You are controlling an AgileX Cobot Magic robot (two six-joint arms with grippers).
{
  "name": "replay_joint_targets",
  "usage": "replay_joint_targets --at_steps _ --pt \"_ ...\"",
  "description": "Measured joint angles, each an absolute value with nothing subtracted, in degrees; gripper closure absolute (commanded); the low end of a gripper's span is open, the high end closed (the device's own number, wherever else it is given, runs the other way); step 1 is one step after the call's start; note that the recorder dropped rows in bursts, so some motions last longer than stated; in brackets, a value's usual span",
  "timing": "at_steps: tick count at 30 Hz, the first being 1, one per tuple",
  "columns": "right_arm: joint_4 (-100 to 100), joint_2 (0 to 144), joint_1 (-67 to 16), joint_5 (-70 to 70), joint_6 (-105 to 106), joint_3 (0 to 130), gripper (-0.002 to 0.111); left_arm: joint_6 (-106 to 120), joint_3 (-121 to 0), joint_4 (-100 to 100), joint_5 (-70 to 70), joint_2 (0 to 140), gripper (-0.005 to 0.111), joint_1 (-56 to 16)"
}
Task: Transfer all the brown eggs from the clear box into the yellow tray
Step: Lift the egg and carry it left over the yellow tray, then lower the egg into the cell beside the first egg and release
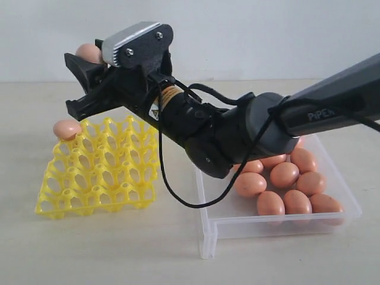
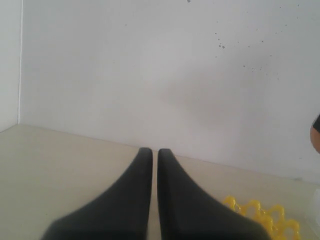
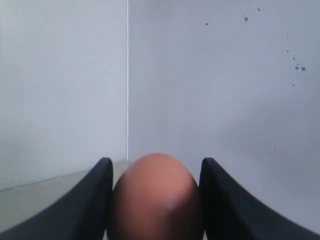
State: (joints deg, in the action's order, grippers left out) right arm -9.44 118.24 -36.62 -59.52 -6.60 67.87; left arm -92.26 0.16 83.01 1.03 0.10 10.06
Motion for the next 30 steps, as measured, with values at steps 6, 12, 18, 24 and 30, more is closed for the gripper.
replay_joint_targets --at_steps 6,12,18,24,30 --pt "-16.78 125.26 -32.03 -66.05 -12.88 69.81 0.109 -92.26 0.16 83.12 1.07 0.1 0.103 10.06" --pt "-25.28 133.08 -31.46 -61.77 -13.27 82.41 0.109 -92.26 0.16 83.12 1.16 0.1 0.103 10.06" --pt "-25.55 142.17 -31.46 -55.99 -18.6 95.81 0.109 -92.26 0.16 83.12 1.16 0.1 0.103 10.06" --pt "-25.55 148.75 -31.46 -50.69 -22.04 105.7 0.109 -92.26 0.16 83.12 1.16 0.1 0.103 10.06" --pt "-25.65 151.73 -31.93 -48.03 -23.26 109.83 0.109 -92.26 0.16 83.12 1.58 0.1 0.103 10.06"
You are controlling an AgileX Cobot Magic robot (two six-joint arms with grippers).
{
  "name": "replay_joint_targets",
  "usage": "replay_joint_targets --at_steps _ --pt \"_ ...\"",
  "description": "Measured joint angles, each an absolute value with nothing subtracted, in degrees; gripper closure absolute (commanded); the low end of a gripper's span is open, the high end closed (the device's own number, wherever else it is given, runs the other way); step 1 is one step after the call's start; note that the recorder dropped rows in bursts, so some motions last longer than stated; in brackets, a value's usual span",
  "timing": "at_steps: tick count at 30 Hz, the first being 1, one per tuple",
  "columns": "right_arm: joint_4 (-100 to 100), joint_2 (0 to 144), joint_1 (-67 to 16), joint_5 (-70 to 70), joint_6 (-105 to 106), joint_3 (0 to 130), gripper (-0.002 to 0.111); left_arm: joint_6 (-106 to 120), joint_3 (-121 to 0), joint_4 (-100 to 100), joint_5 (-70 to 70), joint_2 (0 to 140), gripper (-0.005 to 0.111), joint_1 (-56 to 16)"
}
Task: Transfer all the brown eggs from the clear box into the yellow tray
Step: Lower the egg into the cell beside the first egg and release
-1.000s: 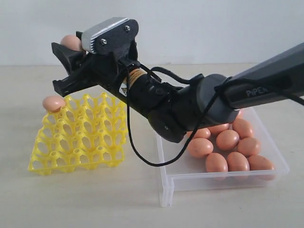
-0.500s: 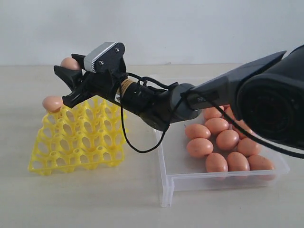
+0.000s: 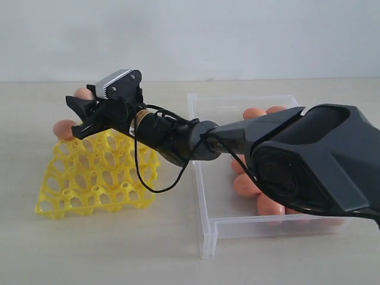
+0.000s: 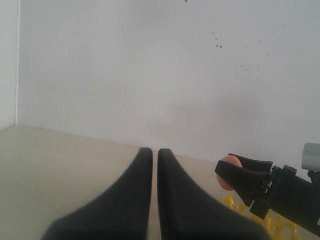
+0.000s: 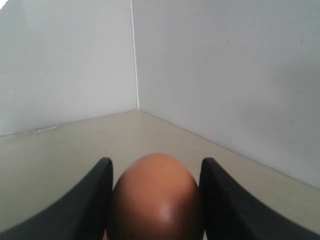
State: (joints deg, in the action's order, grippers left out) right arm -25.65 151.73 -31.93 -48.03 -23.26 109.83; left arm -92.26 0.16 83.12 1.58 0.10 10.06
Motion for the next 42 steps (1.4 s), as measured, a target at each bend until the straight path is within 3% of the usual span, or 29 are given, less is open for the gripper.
replay_joint_targets --at_steps 42 --pt "-26.68 155.62 -32.67 -45.18 -27.87 111.84 0.109 -92.02 0.16 83.12 2.87 0.1 0.103 10.06"
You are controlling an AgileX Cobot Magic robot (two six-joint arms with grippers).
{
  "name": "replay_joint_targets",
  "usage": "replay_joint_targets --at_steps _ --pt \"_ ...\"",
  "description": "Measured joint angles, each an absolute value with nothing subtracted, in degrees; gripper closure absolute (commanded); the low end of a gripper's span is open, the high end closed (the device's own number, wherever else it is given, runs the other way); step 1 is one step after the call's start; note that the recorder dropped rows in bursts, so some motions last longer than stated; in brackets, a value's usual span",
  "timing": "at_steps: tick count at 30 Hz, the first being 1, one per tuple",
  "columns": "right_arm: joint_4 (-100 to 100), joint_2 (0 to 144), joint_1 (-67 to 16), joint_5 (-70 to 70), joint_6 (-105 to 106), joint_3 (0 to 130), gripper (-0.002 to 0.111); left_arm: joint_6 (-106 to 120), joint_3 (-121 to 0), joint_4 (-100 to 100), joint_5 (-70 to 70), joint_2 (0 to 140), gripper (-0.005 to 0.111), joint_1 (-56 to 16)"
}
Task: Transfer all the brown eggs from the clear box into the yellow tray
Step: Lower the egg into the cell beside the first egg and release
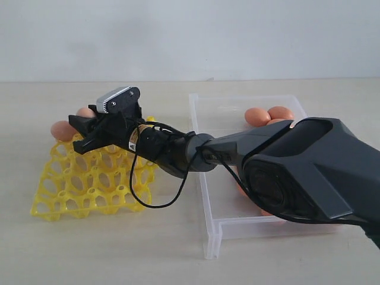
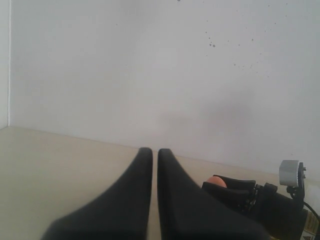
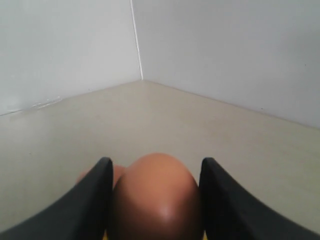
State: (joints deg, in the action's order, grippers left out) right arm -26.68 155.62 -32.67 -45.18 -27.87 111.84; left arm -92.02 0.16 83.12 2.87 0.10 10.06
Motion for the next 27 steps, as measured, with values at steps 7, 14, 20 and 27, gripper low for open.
replay_joint_targets --at_steps 7,14,20,27 --pt "-26.47 155.71 -32.67 -45.18 -27.87 111.84 0.107 -91.88 0.16 83.12 2.87 0.1 0.103 10.06" --pt "-26.47 155.71 -32.67 -44.65 -27.87 111.97 0.082 -91.88 0.16 83.12 2.87 0.1 0.103 10.06" --pt "-26.42 155.71 -32.67 -44.42 -27.87 111.97 0.064 -91.88 0.16 83.12 2.87 0.1 0.103 10.06" --pt "-26.42 155.71 -32.67 -44.42 -27.87 111.97 0.064 -91.78 0.16 83.12 2.87 0.1 0.103 10.06"
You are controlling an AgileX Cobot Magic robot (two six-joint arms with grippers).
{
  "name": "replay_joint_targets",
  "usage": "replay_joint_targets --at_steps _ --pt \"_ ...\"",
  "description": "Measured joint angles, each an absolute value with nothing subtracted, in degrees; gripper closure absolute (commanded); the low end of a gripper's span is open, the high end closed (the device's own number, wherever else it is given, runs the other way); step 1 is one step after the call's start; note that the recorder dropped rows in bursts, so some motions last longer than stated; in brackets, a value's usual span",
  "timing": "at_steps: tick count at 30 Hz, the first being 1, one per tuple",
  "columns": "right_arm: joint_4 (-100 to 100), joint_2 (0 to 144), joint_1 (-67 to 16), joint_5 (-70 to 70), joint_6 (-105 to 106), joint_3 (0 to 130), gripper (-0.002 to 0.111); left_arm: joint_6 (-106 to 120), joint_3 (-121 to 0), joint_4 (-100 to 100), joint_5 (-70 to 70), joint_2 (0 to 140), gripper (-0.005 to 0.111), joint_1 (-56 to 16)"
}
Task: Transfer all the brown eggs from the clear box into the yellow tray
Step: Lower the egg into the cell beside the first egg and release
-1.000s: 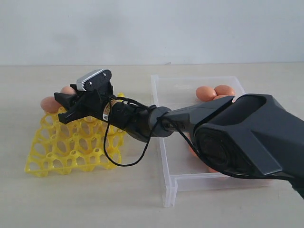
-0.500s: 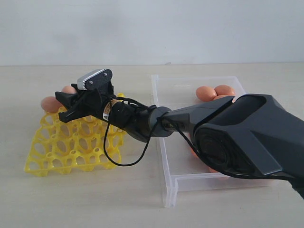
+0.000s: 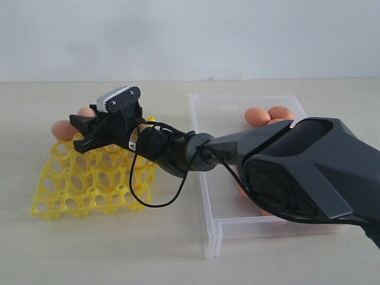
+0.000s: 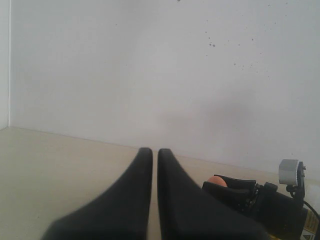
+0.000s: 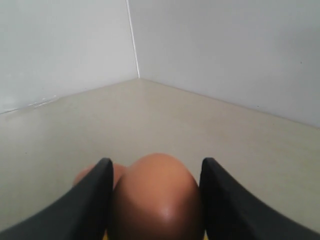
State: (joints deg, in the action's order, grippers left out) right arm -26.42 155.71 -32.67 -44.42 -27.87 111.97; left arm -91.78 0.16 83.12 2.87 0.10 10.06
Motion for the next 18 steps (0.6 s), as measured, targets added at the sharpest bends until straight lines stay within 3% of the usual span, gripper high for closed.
replay_joint_targets --at_steps 18 --pt "-28.02 155.71 -32.67 -44.11 -28.09 112.14 0.064 -91.78 0.16 83.12 2.87 0.1 0.103 10.06"
